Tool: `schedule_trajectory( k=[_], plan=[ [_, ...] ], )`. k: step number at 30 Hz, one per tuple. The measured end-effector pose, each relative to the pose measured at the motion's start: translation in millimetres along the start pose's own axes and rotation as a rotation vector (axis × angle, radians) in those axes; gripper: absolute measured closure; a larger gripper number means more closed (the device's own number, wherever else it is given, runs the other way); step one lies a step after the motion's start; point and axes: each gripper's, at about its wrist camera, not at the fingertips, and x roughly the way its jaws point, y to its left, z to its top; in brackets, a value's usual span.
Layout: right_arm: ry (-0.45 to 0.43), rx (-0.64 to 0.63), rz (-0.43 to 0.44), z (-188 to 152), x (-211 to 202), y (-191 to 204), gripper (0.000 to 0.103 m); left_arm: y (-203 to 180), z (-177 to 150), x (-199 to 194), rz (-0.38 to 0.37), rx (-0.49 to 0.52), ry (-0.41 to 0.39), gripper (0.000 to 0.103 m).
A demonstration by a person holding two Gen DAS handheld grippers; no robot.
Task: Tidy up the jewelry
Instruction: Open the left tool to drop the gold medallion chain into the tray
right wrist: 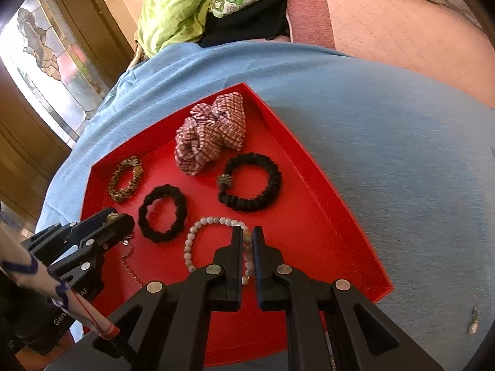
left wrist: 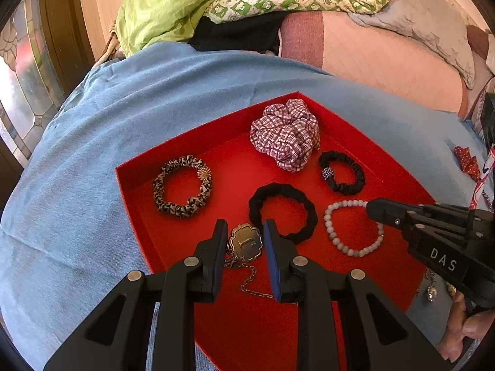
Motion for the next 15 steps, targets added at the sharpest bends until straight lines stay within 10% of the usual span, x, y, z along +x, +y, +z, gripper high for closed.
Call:
schedule_trajectory(
  k=[10,15],
  plan=[
    [0.009,-0.021,-0.027,-1.5,2.1,-0.1,0.093,-3.0,-1.3,3.0,0.026,0.014,0.007,0.080],
    [0.007,-0.050,-0.056,-0.9,2.2,4.3,0.076,-4.0,-1.4,5.7,0.042,0.026,0.017,0.080]
  ],
)
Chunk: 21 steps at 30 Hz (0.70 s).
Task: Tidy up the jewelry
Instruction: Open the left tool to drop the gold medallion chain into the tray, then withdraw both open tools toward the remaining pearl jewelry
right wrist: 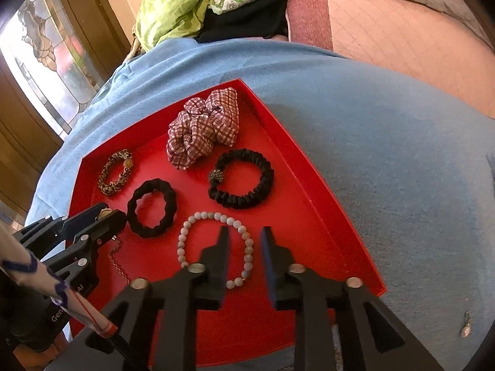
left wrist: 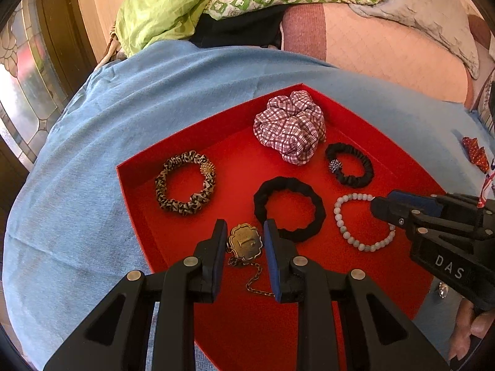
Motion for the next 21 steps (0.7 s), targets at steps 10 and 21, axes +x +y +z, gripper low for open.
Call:
schedule_trajectory(
  k=[10,21],
  plan=[
    [-0.006,-0.052,-0.004,4.5,-15.9,1.1,0.074,2.4,2.5,-8.2,0.017,-0.019,-0.035,0.055],
    [-0.104,-0.076,-0.003,-3.5,-88.7,-26.6,0.071,-7.4,6.7,-37.7,0.046,-0.032,-0.132,0.029]
  ],
)
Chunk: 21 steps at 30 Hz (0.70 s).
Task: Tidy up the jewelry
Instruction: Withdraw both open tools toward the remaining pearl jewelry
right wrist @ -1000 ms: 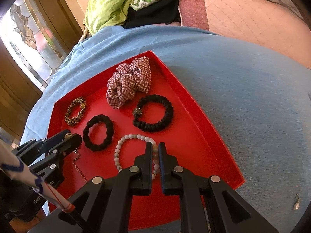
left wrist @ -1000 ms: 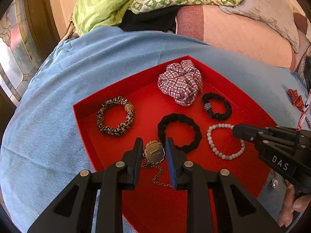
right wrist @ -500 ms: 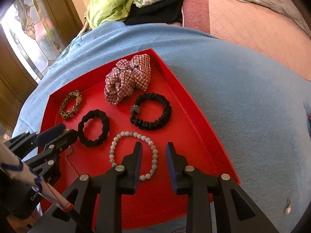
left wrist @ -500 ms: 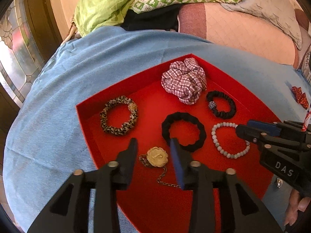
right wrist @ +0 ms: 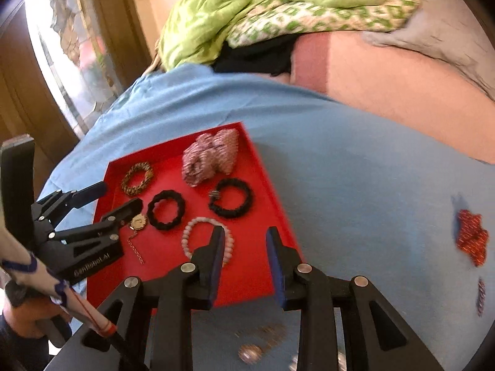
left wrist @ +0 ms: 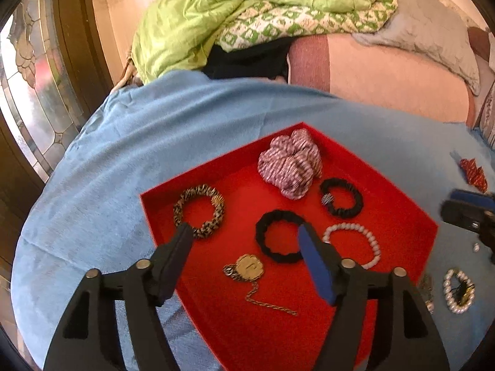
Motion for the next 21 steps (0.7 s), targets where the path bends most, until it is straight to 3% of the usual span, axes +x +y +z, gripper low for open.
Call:
schedule_trajectory(
  k=[4,11,15,18,21],
  plan=[
    [-0.049,0.093,-0.010,-20.8,-38.7,-40.1,0.053,-11.1,5.1,-11.4,-0.024,-0.008,-0.006,0.024],
    [-0.094,0.277,-0.003,-60.3,-73.1,-106.0,0.053,-47.9,-1.7,-31.8,-0.080,0.040,-0.009,0.017],
    [-0.089,0.371,0.037,-71.9,-78.0,-133.4,0.053,-81.1,-11.8,-47.9,-0.238,0.136,-0.022,0.017],
    [-0.063,0.416,0.067,-80.4,-79.3,-146.4,0.053,-108.9,-21.7,-50.5,-0.345,0.212,0.011,0.017],
    [-0.014,0.396,-0.031,-90.1,-76.1,-155.4,0.053,-135.1,-32.5,-44.7,-0.458,0.258,0.073,0.018]
  ],
)
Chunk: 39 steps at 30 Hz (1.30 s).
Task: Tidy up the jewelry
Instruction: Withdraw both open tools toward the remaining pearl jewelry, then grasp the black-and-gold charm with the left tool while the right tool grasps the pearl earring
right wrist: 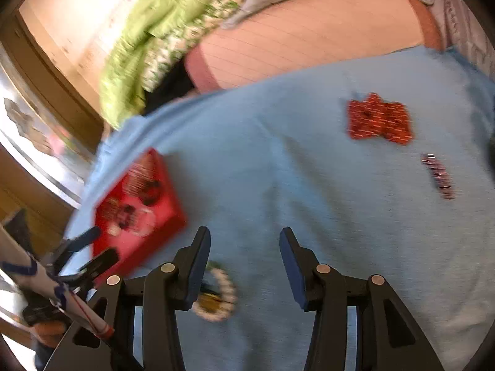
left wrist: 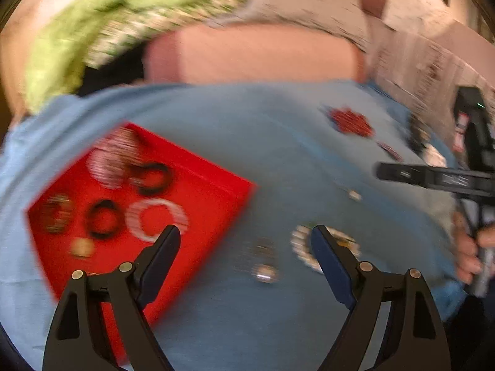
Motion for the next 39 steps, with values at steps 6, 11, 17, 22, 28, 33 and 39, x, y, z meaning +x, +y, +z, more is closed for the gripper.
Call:
schedule_trajectory(
  k=[6,11,17,22,28,33,39],
  plan=[
    [0.028,0.064,-0.003,-1.3,0.3,-29.1,0.053,-49.4,-7.3,34.6,-0.089,0.123,0.086,0.040],
    [0.047,0.049,0.002,-1.6,5.2,-28.3,0.053,-68.4,-10.3,58.6,-0.075,0.161,0.125,0.040],
    [0.061,0.016,0.011,-2.8,11.4,-19.9,0.053,-74.8,-8.6,76.7,-0.095,0.160,0.145,0.075],
    [0.064,0.016,0.016,-2.6,15.6,-22.3,0.064,-70.3,-4.8,72.5,-0.108,0.146,0.135,0.084],
    [0.092,-0.013,-0.002,-4.4,31.9,-14.7,0.077,-51.0,8.8,51.3,-0.152,0.067,0.056,0.086],
    [0.111,-0.083,-0.053,-9.5,47.6,-1.3,0.083,-36.5,15.7,34.0,-0.184,0.024,0.010,0.086],
    [0.108,-0.163,-0.140,-10.9,63.0,4.9,0.091,-22.3,18.9,29.6,-0.139,-0.005,-0.013,0.086]
  ],
)
